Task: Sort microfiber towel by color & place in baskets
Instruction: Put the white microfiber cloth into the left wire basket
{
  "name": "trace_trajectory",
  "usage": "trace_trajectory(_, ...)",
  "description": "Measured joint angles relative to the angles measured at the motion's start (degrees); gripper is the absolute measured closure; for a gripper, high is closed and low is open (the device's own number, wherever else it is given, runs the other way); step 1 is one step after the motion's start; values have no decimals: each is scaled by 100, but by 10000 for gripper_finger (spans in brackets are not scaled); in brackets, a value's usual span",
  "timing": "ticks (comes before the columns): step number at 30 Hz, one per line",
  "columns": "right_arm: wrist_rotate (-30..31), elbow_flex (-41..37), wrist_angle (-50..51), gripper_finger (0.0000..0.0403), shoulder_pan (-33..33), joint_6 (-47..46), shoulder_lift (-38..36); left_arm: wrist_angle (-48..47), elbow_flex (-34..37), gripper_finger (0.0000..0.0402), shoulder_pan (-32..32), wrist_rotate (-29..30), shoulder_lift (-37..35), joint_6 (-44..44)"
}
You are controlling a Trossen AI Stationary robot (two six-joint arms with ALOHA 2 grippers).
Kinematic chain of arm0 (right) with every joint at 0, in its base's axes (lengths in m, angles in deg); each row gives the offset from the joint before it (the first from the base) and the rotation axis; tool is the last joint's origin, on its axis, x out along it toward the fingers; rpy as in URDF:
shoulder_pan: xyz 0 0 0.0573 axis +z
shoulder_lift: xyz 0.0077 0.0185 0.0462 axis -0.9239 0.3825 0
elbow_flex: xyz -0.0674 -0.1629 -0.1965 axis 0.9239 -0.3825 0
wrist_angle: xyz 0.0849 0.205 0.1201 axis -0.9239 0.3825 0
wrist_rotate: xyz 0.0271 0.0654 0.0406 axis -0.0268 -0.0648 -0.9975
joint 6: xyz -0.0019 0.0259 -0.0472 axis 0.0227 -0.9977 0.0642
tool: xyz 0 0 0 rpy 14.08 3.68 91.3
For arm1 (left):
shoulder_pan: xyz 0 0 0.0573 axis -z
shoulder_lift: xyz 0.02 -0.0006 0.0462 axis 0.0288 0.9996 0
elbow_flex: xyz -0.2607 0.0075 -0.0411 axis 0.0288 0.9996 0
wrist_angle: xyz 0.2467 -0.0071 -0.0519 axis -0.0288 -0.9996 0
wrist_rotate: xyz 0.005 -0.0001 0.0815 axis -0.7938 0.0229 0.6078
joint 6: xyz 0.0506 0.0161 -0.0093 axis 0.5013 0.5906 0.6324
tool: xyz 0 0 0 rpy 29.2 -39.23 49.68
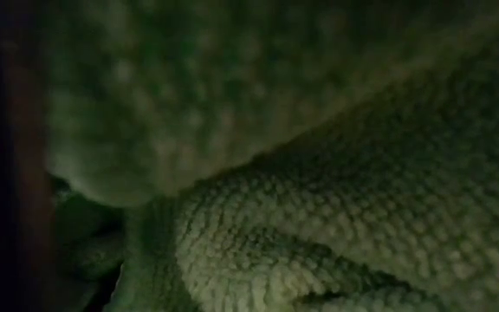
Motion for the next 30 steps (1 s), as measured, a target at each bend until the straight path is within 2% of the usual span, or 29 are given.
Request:
trace_trajectory(5,0,0,121,207,0,-61,2,-29,-130,401,81,180,-3,104)
trace_trajectory(9,0,-2,348,207,2,-157,2,-146,-115,401,201,507,22,463)
trace_trajectory(16,0,-2,391,207,43,-316,2,-170,110,401,223,699,167,1134)
trace_trajectory(23,-2,-49,396,207,63,-393,4,-172,882,401,225,800,269,1334)
trace_trajectory(30,0,-99,401,207,63,-403,4,3,1921,401,227,842,254,924)
